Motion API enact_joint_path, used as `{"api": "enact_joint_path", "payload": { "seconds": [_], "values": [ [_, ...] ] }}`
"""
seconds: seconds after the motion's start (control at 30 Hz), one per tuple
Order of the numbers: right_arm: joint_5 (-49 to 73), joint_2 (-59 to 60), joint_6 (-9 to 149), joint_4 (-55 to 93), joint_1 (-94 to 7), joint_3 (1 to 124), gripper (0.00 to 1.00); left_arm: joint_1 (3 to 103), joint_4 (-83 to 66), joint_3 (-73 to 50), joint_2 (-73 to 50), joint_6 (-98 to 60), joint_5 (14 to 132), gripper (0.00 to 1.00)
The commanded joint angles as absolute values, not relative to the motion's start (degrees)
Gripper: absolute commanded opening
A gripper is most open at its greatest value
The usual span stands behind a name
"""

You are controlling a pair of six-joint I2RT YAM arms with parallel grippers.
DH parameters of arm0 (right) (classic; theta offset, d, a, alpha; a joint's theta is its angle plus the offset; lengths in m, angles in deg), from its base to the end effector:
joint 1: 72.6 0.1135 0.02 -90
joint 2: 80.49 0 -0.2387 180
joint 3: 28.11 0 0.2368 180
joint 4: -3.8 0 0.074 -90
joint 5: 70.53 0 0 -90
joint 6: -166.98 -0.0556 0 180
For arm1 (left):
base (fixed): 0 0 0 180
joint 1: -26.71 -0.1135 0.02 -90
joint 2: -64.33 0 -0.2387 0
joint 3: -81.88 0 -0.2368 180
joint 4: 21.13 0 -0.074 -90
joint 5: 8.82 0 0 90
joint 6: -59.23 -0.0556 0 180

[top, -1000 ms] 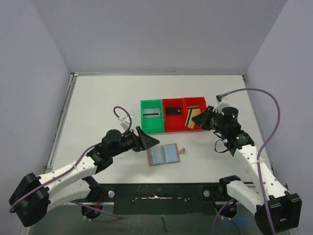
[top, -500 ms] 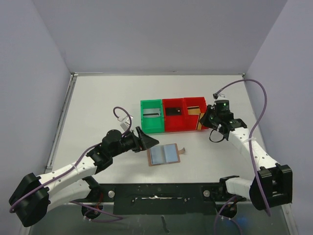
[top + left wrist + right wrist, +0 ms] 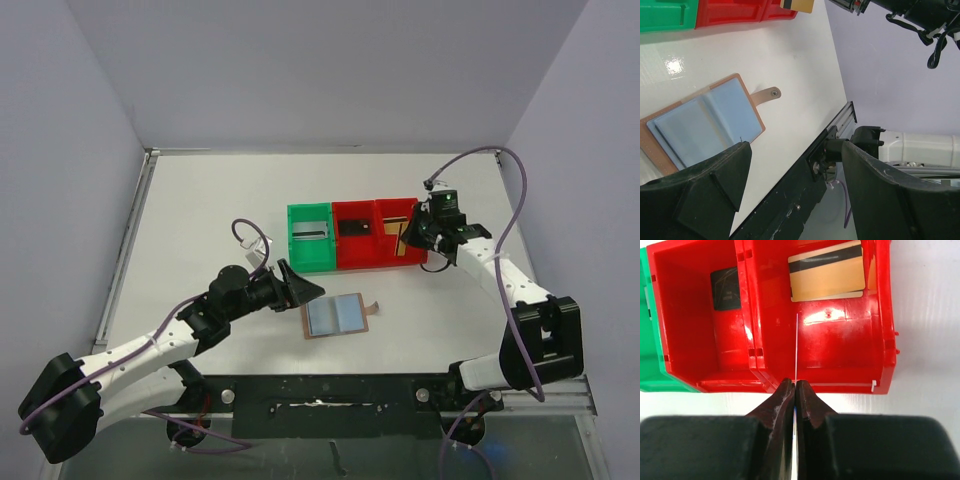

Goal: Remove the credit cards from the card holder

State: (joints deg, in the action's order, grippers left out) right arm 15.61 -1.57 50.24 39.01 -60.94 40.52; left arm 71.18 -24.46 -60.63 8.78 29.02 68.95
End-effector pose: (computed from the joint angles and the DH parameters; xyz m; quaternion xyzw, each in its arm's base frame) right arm 0.2910 0.0639 0.2131 0.1087 0.9187 0.1539 0.3471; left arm 0.1589 -0.1725 0.2043 -0.0405 0.7891 -0.5311 0.3061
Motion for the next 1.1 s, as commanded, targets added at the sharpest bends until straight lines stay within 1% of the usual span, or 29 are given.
{"api": "enact_joint_path", "payload": {
  "seconds": [0.0, 0.33, 0.57, 0.7, 0.87, 1.0, 1.07],
  "values": [
    [12.74, 0.18, 51.31, 35.32, -60.92, 44.27, 0.0, 70.67, -26.43, -60.98, 9.47, 29.09, 68.09, 0.71],
    [4.63, 4.05, 53.92, 36.14, -59.91, 46.42, 0.0, 70.57, -26.49, -61.38, 9.31, 29.35, 68.08, 0.71],
    [4.2, 4.33, 54.77, 36.37, -57.26, 46.87, 0.0, 70.57, -26.76, -60.95, 8.72, 29.53, 67.75, 0.71],
    [8.17, 4.34, 56.24, 37.76, -57.2, 48.04, 0.0, 70.59, -26.59, -60.77, 8.47, 29.39, 67.42, 0.71],
    [17.17, 2.29, 64.88, 35.44, -57.38, 47.97, 0.0, 70.57, -26.45, -61.19, 8.98, 29.48, 67.45, 0.71],
    [16.04, -1.33, 78.84, 26.32, -57.24, 43.5, 0.0, 70.48, -26.17, -61.47, 9.21, 29.61, 67.62, 0.71],
    [13.56, -2.48, 87.1, 22.81, -56.99, 41.23, 0.0, 70.48, -25.91, -61.32, 9.16, 29.48, 67.56, 0.71]
  ]
}}
